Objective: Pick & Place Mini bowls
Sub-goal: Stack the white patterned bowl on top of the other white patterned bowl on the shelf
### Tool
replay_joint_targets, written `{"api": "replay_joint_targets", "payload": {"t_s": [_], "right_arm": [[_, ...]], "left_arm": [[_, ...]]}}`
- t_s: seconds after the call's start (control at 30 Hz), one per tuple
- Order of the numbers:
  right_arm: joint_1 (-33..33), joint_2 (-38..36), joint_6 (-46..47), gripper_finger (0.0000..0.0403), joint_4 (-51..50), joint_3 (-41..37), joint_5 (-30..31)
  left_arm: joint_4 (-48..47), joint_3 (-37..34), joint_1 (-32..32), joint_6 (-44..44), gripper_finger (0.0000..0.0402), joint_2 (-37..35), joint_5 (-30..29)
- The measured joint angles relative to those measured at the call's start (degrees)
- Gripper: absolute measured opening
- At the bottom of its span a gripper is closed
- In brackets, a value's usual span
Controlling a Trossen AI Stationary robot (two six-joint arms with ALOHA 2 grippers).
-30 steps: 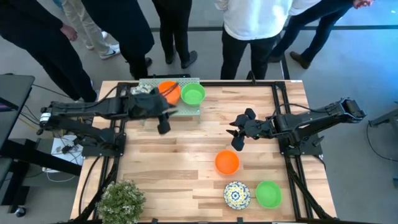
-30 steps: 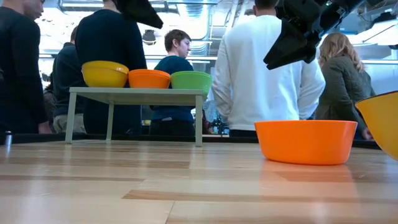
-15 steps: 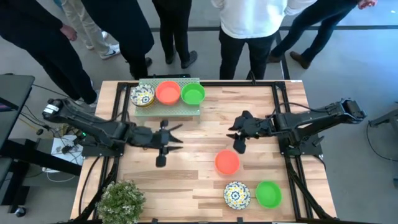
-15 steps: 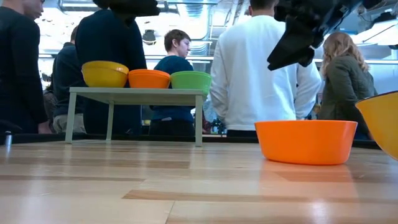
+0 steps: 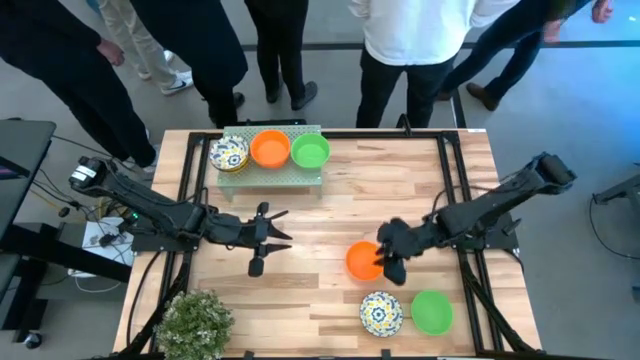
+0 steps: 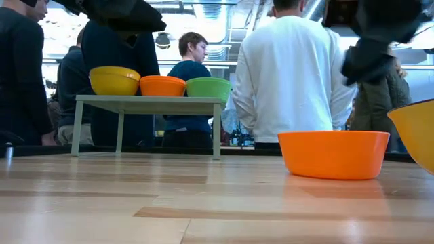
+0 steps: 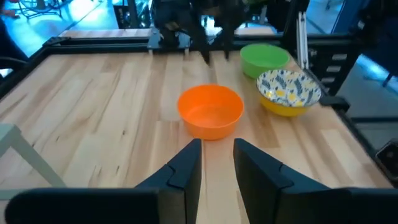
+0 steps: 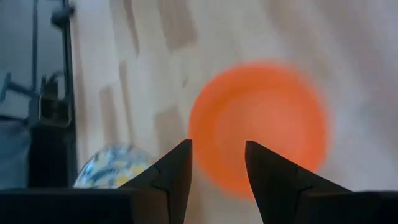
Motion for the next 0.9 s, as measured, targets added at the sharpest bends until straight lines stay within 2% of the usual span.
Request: {"api": "replay_joint_targets", "payload": {"t_s": [0.1, 0.2, 0.43, 0.63, 0.9], "right_arm": [[2.24, 4.53, 6.25, 0.0145, -1.22, 1.45, -4.95], [4.15, 8.69, 7.80, 0.0145, -5.19, 5.24, -9.63], [7.53, 16.52, 12.78, 0.0141, -23.08, 17.24, -13.82], [9.43, 22.38, 19.41, 0.0146, -22.60, 19.85, -16.77], [8.49, 27.78, 19.92, 0.0141, -22.83, 19.85, -17.82]], "left_arm": [[0.33, 0.00, 0.00, -1.19, 0.0095, 0.00, -0.14], [0.48, 0.00, 0.00, -1.31, 0.0095, -0.02, -0.16], [0.87, 0.00, 0.02, -1.31, 0.0095, -0.02, -0.16], [0.90, 0.00, 0.02, -1.10, 0.0095, -0.01, -0.15], [0.98, 0.00, 0.02, -0.89, 0.0095, -0.02, -0.15]]}}
